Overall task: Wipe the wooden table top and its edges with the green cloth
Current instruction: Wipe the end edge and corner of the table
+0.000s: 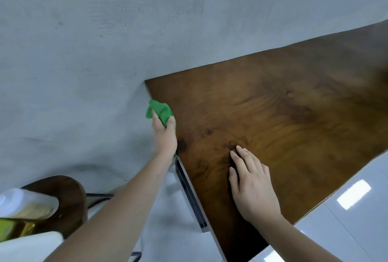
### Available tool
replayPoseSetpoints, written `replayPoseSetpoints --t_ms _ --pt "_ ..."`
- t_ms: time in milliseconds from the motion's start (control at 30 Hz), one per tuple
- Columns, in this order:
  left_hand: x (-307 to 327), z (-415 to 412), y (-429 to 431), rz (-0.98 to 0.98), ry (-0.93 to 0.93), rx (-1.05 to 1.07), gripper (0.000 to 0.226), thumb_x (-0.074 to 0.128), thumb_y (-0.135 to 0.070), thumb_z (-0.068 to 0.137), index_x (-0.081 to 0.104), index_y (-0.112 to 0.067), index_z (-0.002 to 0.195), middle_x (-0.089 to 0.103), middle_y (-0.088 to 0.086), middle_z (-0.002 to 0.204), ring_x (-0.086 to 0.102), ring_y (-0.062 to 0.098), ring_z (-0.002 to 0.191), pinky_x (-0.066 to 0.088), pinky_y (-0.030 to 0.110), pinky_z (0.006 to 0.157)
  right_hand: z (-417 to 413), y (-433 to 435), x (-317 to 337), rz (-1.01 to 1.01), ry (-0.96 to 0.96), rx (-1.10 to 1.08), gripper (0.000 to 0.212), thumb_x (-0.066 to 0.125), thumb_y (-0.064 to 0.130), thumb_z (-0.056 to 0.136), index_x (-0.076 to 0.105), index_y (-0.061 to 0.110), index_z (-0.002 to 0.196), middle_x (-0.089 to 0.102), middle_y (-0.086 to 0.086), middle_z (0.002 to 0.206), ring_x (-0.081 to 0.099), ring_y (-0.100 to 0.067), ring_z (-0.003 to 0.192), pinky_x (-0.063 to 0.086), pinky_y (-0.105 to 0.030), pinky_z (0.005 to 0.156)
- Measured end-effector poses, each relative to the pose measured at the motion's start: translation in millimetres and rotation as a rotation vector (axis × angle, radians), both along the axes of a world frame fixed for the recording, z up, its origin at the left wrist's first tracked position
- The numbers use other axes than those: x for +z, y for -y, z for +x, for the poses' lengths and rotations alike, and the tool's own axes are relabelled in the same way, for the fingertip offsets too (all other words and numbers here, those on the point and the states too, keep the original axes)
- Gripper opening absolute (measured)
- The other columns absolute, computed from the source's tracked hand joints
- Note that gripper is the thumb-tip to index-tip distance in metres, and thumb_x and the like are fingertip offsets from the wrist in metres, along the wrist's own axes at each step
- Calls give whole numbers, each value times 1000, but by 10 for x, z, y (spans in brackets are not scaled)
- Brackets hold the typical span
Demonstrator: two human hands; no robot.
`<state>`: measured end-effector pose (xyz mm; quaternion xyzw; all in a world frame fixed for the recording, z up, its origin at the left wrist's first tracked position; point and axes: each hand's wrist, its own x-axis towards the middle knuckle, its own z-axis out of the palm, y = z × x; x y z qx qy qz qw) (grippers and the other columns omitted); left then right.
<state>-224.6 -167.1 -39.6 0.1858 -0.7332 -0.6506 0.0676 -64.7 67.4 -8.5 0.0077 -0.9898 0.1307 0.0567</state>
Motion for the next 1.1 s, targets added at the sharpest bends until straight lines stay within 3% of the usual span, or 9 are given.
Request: replayPoseSetpoints --t_ms 100,200,300,533,700,800,867,967,1100 --pt "-10 395 -171 -24 0 -32 72 50 -31 119 10 -31 179 38 1 174 42 26 157 33 53 134 2 -2 21 11 4 11 59 23 47 118 52 24 163 46 0 172 36 -21 163 28 -44 131" --pt "9 772 -324 -96 -12 -32 72 51 -31 119 12 -29 179 37 -5 172 37 23 160 29 44 134 -6 8 44 29 23 34 57 24 45 118 49 23 165 44 -2 174 35 -24 164 27 -45 132" --pt "27 1037 -407 -255 57 -43 69 49 -38 119 15 -31 179 25 -4 181 29 21 166 25 41 134 -51 74 30 1 44 60 55 28 44 118 44 28 168 38 1 177 28 -25 166 22 -46 134" --pt "306 1614 -893 -570 198 -53 64 46 -43 119 23 -29 178 3 -1 188 24 29 170 25 48 136 31 -132 84 -333 -25 171 46 44 28 116 52 25 161 50 3 168 44 -19 155 29 -43 132" --pt "324 2032 -1190 -877 173 -73 58 50 -38 119 37 -27 174 17 1 187 8 30 174 24 54 136 -14 -311 159 -580 19 242 44 49 21 115 57 27 158 49 8 168 43 -13 155 25 -39 131" --pt "317 2216 -1294 -1018 142 -122 53 39 -43 120 42 -31 172 26 -5 184 8 29 174 21 57 137 -176 -377 249 -672 46 392 44 50 18 116 57 23 159 54 5 164 48 -14 152 31 -37 129" --pt "317 2303 -1365 -1128 125 -176 59 27 -48 117 43 -31 171 30 -6 182 10 26 174 14 55 139 -283 -391 281 -624 50 565 43 49 16 116 59 20 158 59 2 160 50 -15 150 33 -32 128" --pt "305 2392 -1473 -1263 89 -283 66 16 -50 114 46 -28 170 36 -5 181 15 23 173 9 48 140 -407 -424 258 -417 76 802 41 45 18 118 63 22 154 62 3 159 47 -18 154 32 -39 127" --pt "298 2440 -1565 -1305 74 -396 64 13 -50 117 33 -34 175 22 -11 184 1 16 173 2 43 139 -474 -734 174 -167 -12 870 41 43 31 118 67 25 151 63 7 156 52 -18 148 30 -38 123"
